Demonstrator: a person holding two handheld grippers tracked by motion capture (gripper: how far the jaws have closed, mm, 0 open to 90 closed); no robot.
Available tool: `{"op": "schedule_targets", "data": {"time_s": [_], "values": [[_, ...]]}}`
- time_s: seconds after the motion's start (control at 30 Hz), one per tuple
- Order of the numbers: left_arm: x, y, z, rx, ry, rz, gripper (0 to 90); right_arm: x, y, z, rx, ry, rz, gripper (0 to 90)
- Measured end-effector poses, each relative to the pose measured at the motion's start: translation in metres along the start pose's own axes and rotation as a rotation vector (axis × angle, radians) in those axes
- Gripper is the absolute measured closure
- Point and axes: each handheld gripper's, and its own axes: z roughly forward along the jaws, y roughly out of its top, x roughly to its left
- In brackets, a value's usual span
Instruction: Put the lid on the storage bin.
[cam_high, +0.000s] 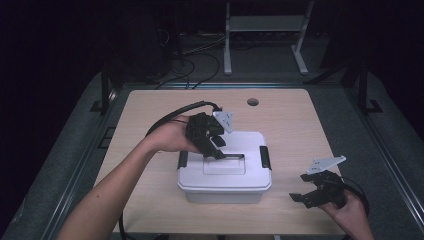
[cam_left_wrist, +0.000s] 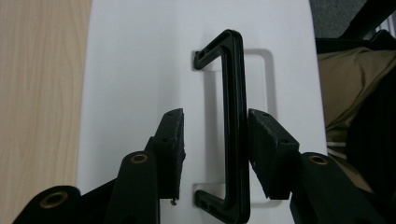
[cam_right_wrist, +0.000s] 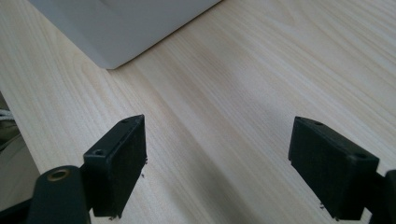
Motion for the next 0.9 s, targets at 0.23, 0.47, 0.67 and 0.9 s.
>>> {"op": "schedule_targets", "data": {"time_s": [0.23,0.47,0.67,0.9], "values": [[-0.002,-0.009,0.001,-0.031,-0.035,-0.011,55.2,0.000,-0.001,0.000,0.000,0.000,0.005,18.7],[-0.005,-0.012,-0.009,-0.072,-0.045,-0.017,48.7,-0.001,-0.001,0.002,0.007,0.001,0.006,18.7],[-0.005,-0.017,-0.014,-0.073,-0.030,-0.031,45.1,-0.002,-0.001,0.002,0.009,-0.002,0.010,18.7],[-0.006,-0.020,-0.020,-0.089,-0.018,-0.039,39.9,-0.001,-0.001,0.002,0.008,-0.007,0.011,18.7]]}}
